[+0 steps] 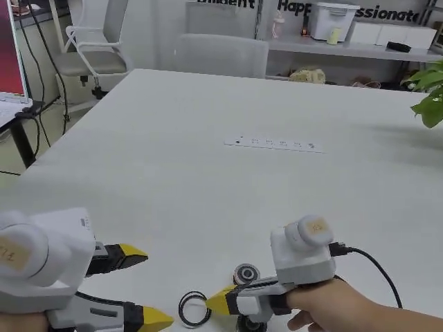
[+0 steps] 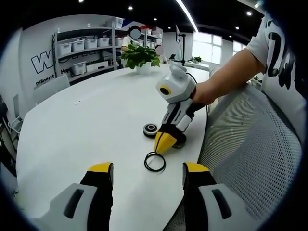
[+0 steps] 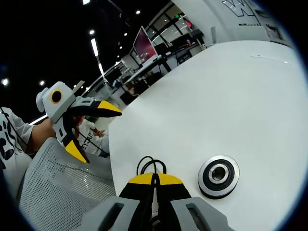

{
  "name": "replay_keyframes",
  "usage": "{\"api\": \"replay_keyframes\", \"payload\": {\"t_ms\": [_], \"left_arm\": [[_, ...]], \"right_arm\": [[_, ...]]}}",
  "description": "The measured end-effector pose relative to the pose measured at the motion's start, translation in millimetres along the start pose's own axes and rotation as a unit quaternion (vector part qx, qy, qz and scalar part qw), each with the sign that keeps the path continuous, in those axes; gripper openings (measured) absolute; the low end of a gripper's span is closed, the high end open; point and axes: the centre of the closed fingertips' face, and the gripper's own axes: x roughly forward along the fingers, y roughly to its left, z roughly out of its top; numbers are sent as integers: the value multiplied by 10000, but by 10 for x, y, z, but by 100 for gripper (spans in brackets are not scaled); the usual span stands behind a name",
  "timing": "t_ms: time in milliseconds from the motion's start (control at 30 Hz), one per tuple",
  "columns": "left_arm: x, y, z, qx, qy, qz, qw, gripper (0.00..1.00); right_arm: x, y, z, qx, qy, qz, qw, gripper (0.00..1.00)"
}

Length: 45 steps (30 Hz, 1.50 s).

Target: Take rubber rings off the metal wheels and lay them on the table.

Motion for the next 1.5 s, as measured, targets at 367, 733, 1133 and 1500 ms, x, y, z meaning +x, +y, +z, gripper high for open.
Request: {"api": "replay_keyframes", "payload": {"t_ms": [367, 733, 1133, 1500], "left_arm": [[25, 0, -20, 2, 52, -35, 10000, 55], [10, -15, -28, 10, 86, -37, 10000, 55], [22, -3, -10, 27, 99, -70, 9999, 55], [74, 21, 113, 127, 54, -116, 9998, 55]], "right_arm": [[-11, -39, -4, 97, -10, -64, 9999, 0], [-14, -49, -5, 56, 6, -141, 9999, 0], [-105, 0, 133, 3, -234, -79, 9997, 8], [-359, -73, 284, -229, -473, -225, 9984, 13]]}}
